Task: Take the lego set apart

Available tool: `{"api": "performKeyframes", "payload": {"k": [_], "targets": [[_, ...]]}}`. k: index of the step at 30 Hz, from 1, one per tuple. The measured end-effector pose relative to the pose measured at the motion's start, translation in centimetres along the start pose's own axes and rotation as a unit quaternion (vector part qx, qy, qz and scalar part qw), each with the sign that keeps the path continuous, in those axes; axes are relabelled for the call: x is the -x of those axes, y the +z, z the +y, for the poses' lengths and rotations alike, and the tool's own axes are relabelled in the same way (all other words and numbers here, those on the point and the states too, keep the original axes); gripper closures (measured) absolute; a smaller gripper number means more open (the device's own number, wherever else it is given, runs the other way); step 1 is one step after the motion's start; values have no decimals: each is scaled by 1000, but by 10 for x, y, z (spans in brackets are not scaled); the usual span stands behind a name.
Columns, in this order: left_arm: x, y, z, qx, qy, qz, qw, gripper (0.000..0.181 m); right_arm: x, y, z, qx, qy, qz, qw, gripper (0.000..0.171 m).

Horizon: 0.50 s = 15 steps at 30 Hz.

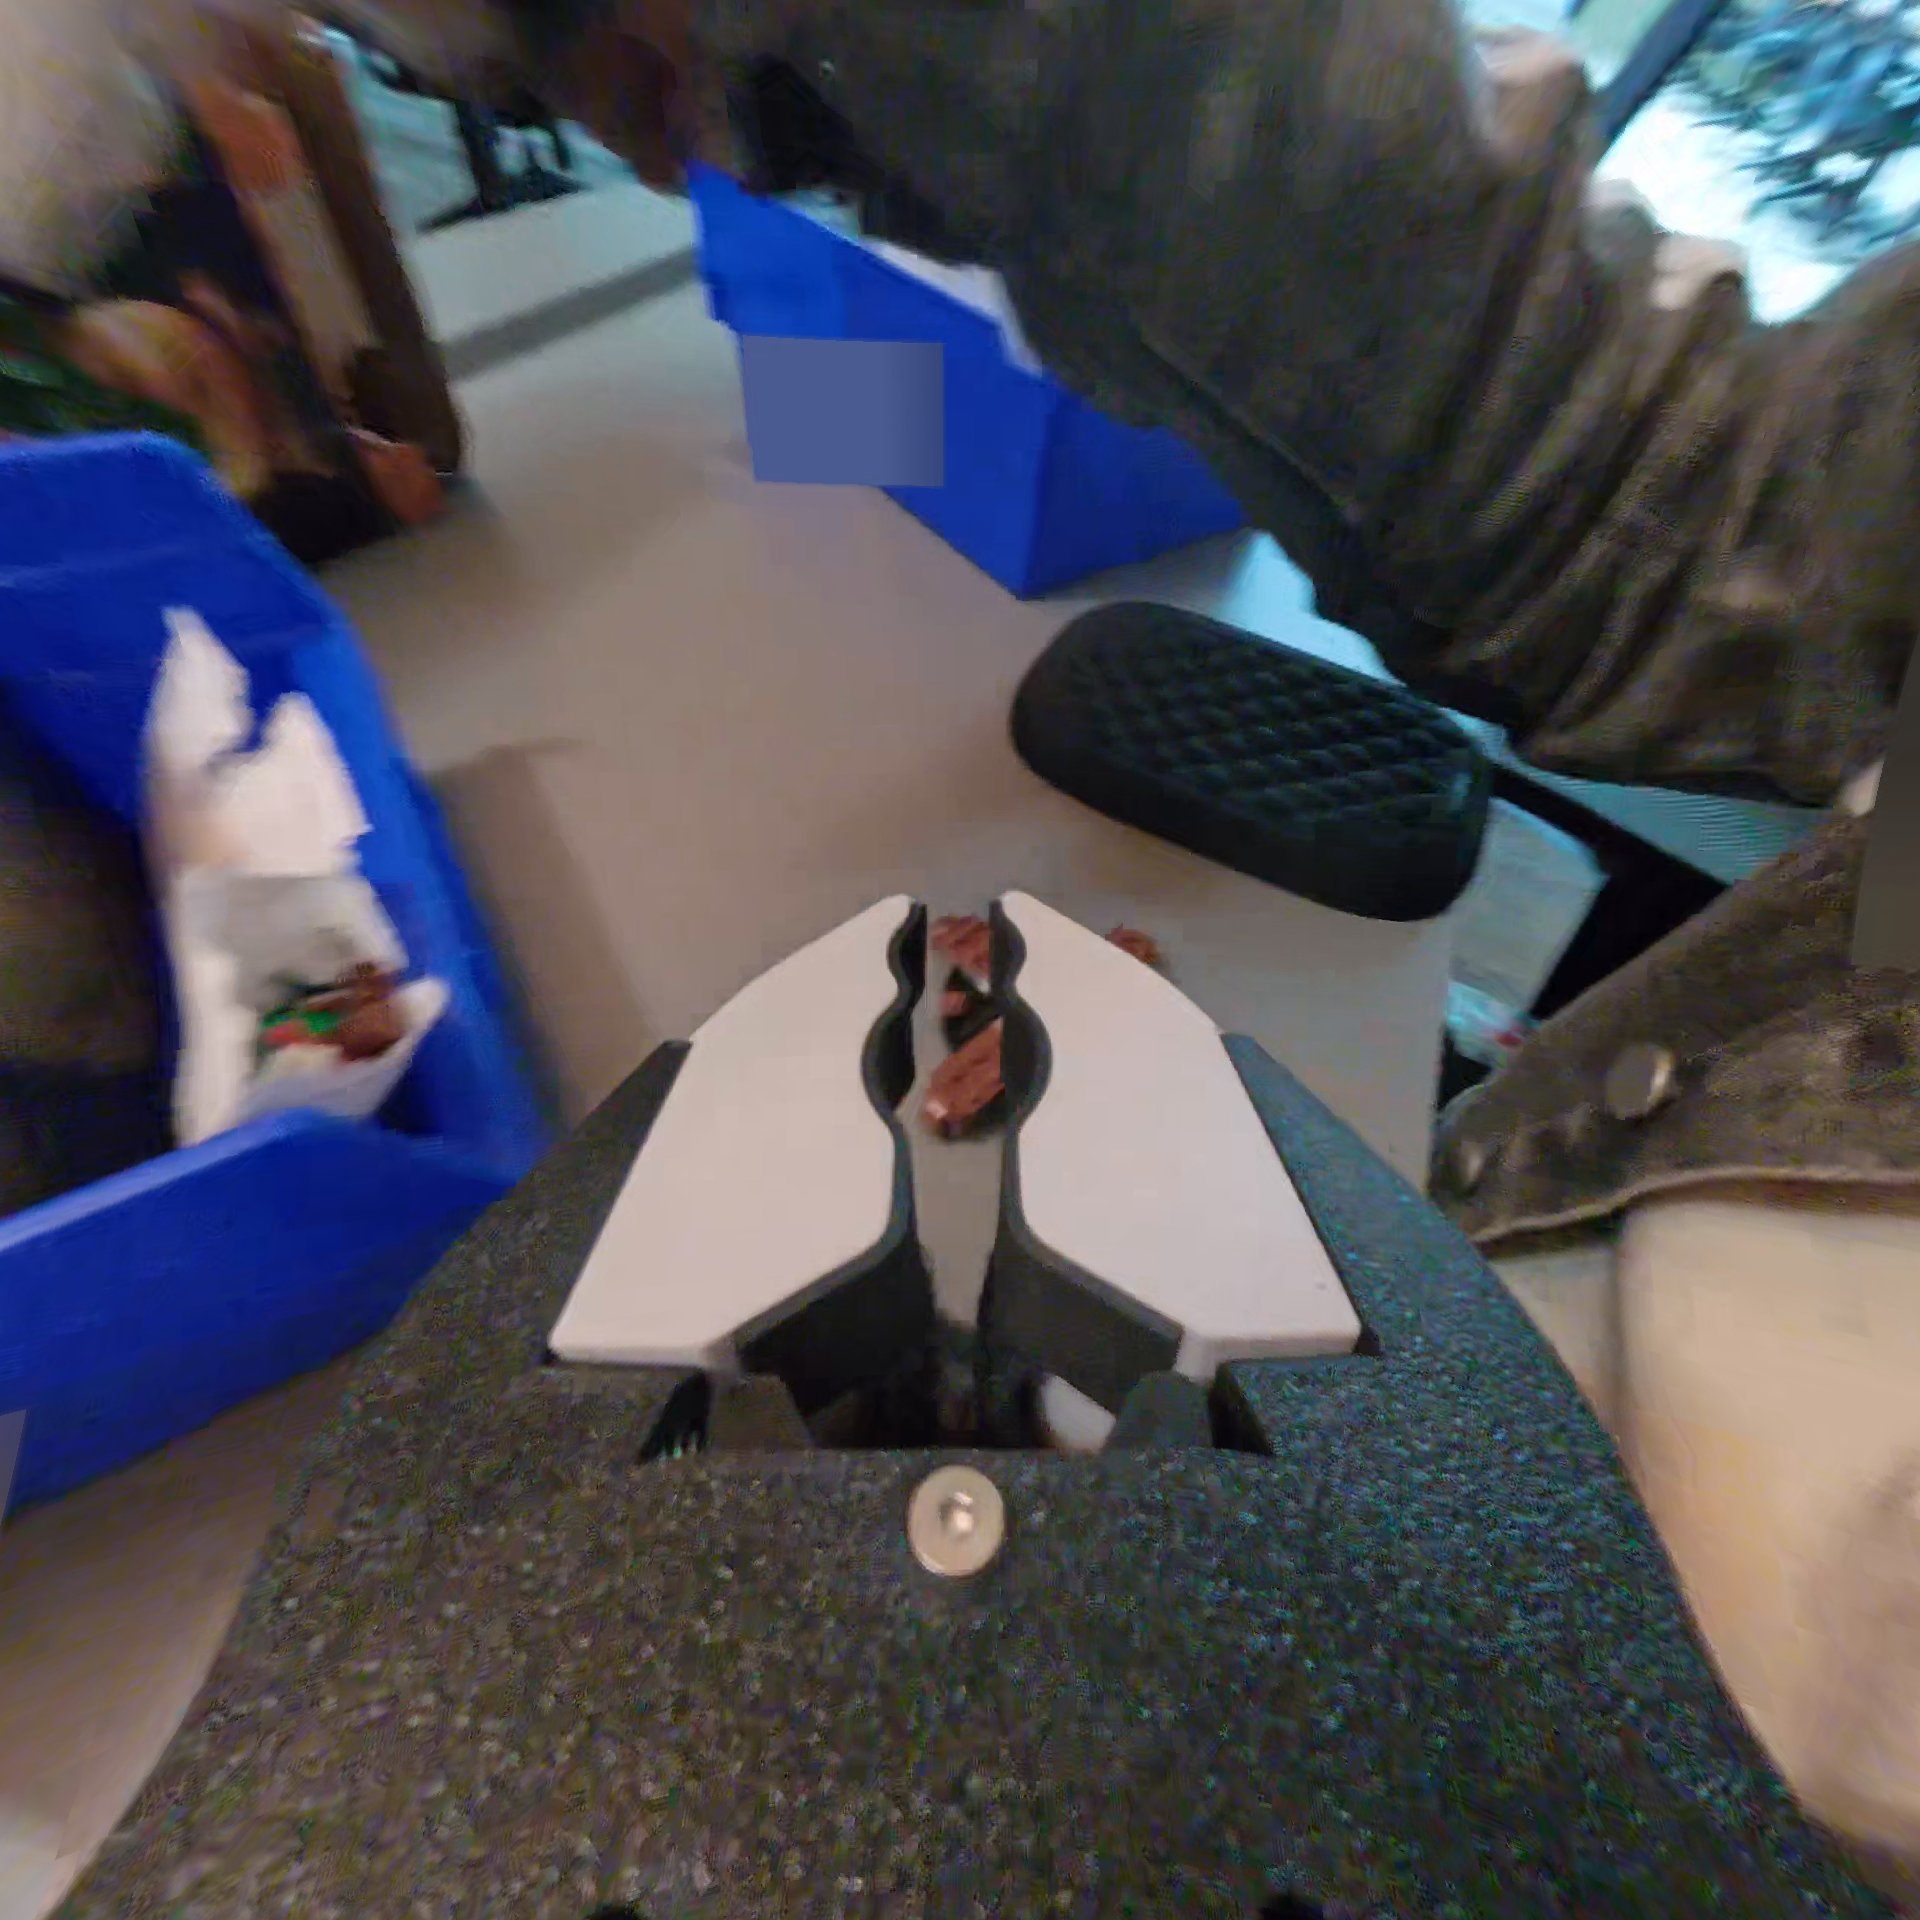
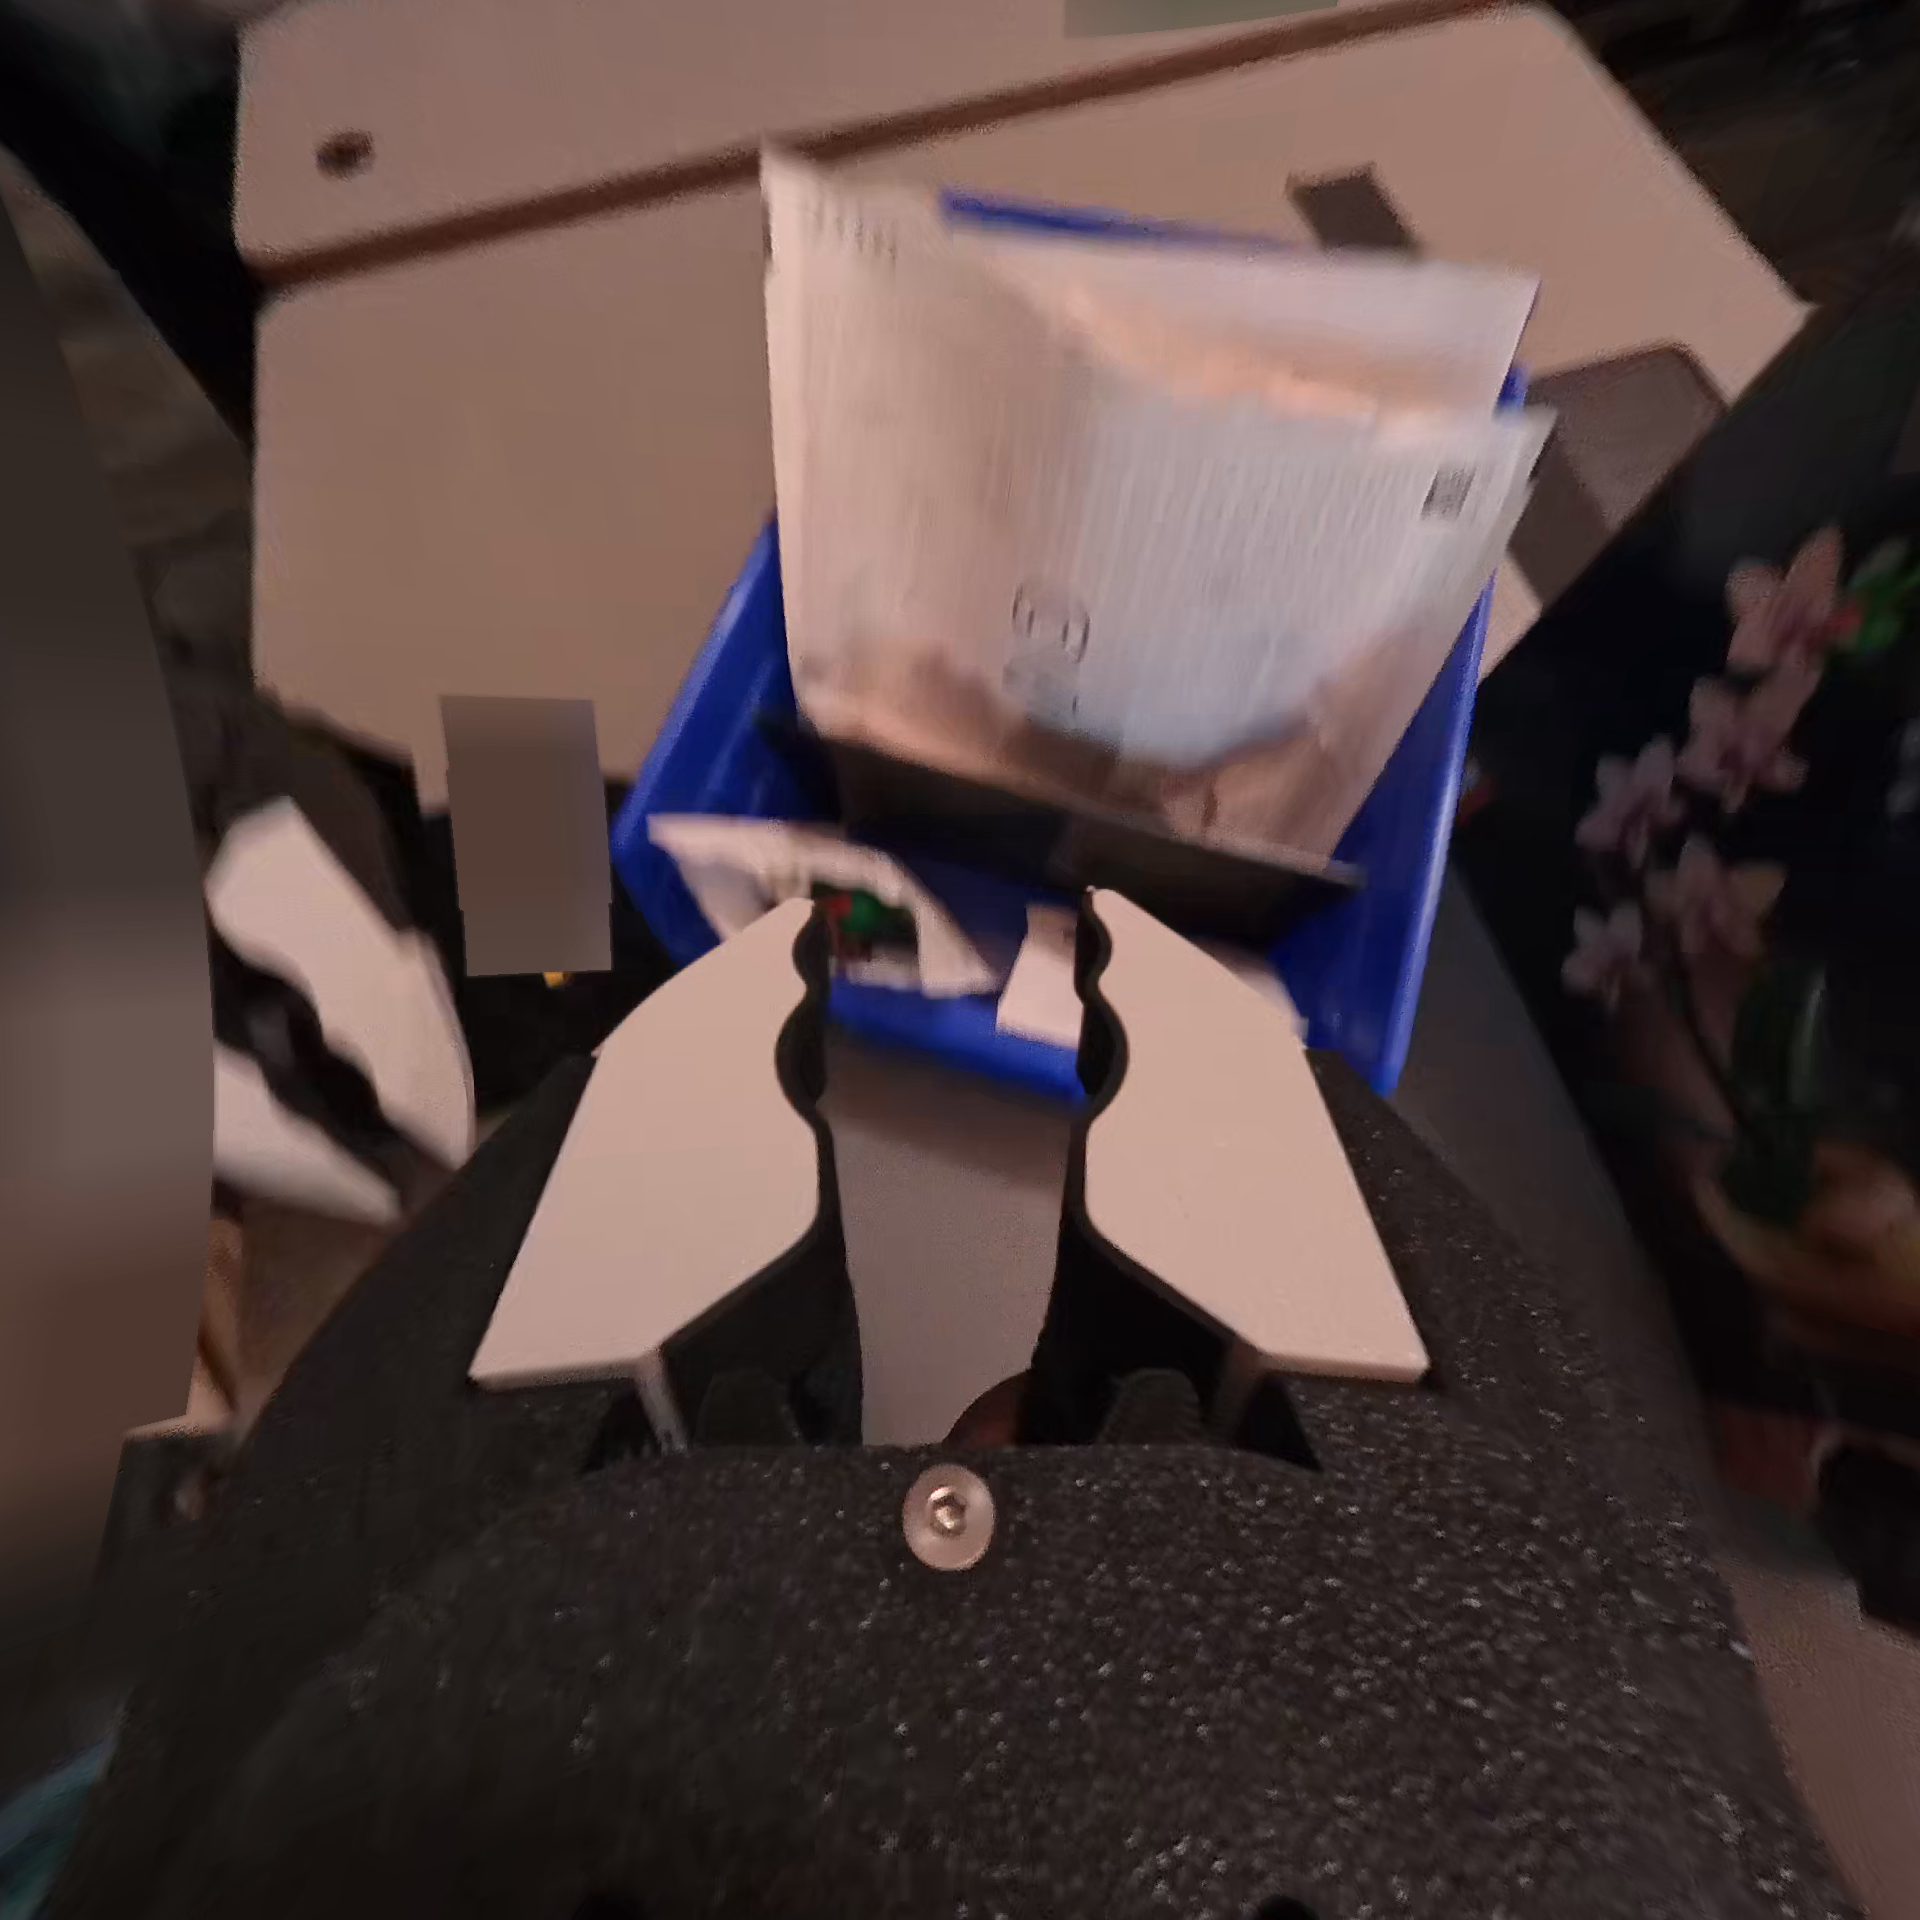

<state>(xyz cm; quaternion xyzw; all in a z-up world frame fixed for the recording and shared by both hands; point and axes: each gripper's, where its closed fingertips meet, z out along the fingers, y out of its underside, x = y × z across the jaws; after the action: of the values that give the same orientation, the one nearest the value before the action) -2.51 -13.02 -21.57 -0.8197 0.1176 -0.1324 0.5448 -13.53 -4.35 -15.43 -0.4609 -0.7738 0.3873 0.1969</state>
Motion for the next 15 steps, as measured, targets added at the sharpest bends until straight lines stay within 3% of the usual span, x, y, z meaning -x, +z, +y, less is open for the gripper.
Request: {"api": "performKeyframes", "payload": {"k": [3, 6, 11, 15], "targets": [[10, -10, 3, 0, -5, -21, 1000, 169, 0, -6, 56, 37, -12, 2, 999, 124], [8, -5, 18, 32, -10, -10, 999, 168, 1, -8, 82, 45, -6, 3, 999, 127], [-1, 13, 38, 76, 3, 5, 997, 167, -13, -5, 74, 44, -72, 60, 995, 153], [-5, 21, 48, 94, 9, 21, 995, 167, -42, 16, 67, 140, -191, 92, 967, 161]]}}
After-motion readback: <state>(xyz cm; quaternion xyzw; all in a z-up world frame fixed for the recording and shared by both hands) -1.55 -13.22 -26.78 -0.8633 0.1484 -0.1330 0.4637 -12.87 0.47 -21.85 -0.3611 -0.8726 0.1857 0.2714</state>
